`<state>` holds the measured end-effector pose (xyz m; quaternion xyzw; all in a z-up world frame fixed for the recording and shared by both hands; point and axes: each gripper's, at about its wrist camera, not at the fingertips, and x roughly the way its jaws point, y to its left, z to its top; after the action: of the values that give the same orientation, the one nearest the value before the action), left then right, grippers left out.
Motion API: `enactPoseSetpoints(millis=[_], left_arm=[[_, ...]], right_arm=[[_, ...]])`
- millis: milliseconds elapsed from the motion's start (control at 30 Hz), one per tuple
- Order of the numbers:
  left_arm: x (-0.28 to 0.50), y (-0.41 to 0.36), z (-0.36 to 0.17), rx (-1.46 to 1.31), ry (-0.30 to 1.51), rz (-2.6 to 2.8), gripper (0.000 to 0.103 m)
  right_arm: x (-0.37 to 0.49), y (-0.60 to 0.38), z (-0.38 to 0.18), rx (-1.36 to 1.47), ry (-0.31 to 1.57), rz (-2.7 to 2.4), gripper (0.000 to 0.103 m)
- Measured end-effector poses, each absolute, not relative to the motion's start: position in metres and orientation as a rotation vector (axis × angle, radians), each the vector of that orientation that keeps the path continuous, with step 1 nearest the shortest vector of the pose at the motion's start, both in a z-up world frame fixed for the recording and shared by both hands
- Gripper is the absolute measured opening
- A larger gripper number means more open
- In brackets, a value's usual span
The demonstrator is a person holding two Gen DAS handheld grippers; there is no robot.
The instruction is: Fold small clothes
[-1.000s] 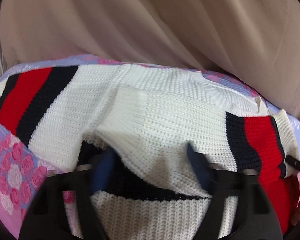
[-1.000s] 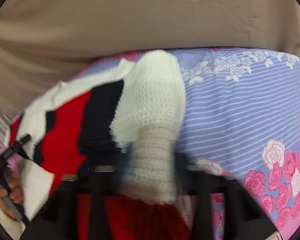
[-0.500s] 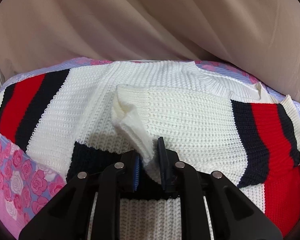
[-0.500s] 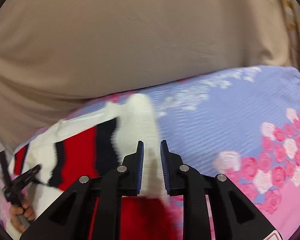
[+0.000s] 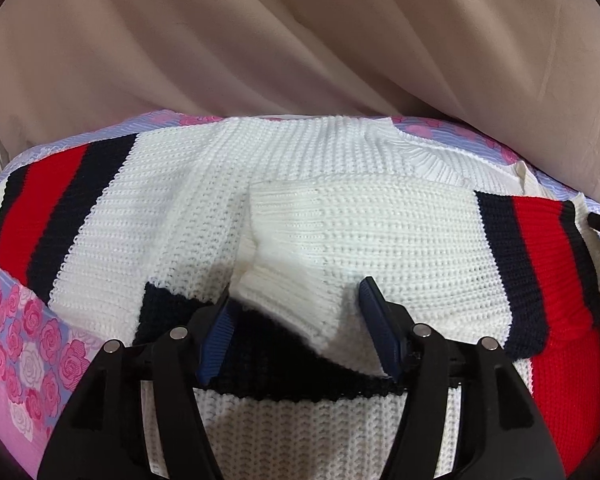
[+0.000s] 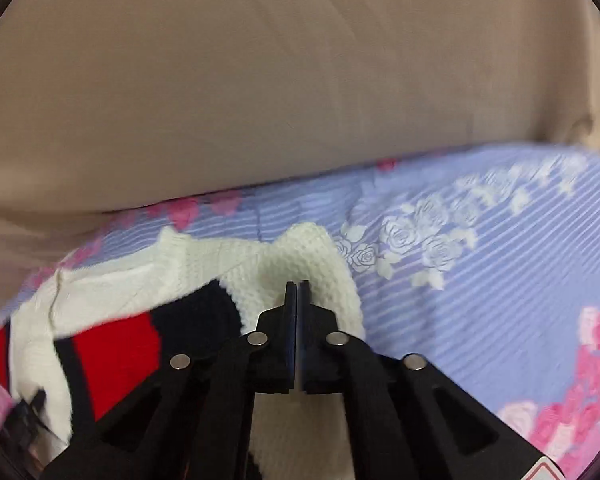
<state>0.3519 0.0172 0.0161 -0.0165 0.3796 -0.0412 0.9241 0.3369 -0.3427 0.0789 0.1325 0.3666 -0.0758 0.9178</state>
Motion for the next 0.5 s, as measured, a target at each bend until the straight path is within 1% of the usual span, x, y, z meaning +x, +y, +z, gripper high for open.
enactPoseSetpoints(millis=[67, 167, 200, 233, 300, 367, 400, 433, 467, 500], left_arm=[[0.351, 0.018, 0.016, -0.037, 0.777, -0.088, 0.059], [0.351, 0.017, 0.016, -0.031, 0.777, -0.086, 0.059], [0.351, 0.016, 0.016, -0.027, 0.777, -0.084, 0.059], [0.352, 0.015, 0.016, -0.025, 0.778, -0.082, 0.059], [0.350, 0.015, 0.016, -0.023, 0.779, -0.080, 0.059], [0.351, 0.015, 0.016, -0.024, 0.779, -0.075, 0.060], [0.350, 0.016, 0.016, -0.027, 0.778, -0.071, 0.060], [0.350, 0.017, 0.017, -0.032, 0.777, -0.070, 0.060], [0.350, 0.018, 0.016, -0.035, 0.777, -0.071, 0.061], [0.350, 0.018, 0.016, -0.037, 0.777, -0.071, 0.061]], right_arm=[[0.304, -0.329, 0.079, 0.234, 0.751, -0.084, 0.014], [0.278, -0.321, 0.061, 0.163, 0.812, -0.049, 0.015], [0.276, -0.323, 0.052, 0.134, 0.833, -0.071, 0.011], [0.275, -0.328, 0.041, 0.106, 0.847, -0.111, 0.003], [0.270, -0.343, 0.033, 0.175, 0.819, -0.097, 0.001], [0.266, -0.354, 0.039, 0.286, 0.818, -0.101, 0.001], [0.262, -0.351, 0.048, 0.300, 0.794, -0.094, 0.005], [0.259, -0.343, 0.055, 0.272, 0.762, -0.079, 0.012], [0.256, -0.335, 0.059, 0.220, 0.744, -0.083, 0.014], [0.261, -0.329, 0.053, 0.155, 0.759, -0.114, 0.020]])
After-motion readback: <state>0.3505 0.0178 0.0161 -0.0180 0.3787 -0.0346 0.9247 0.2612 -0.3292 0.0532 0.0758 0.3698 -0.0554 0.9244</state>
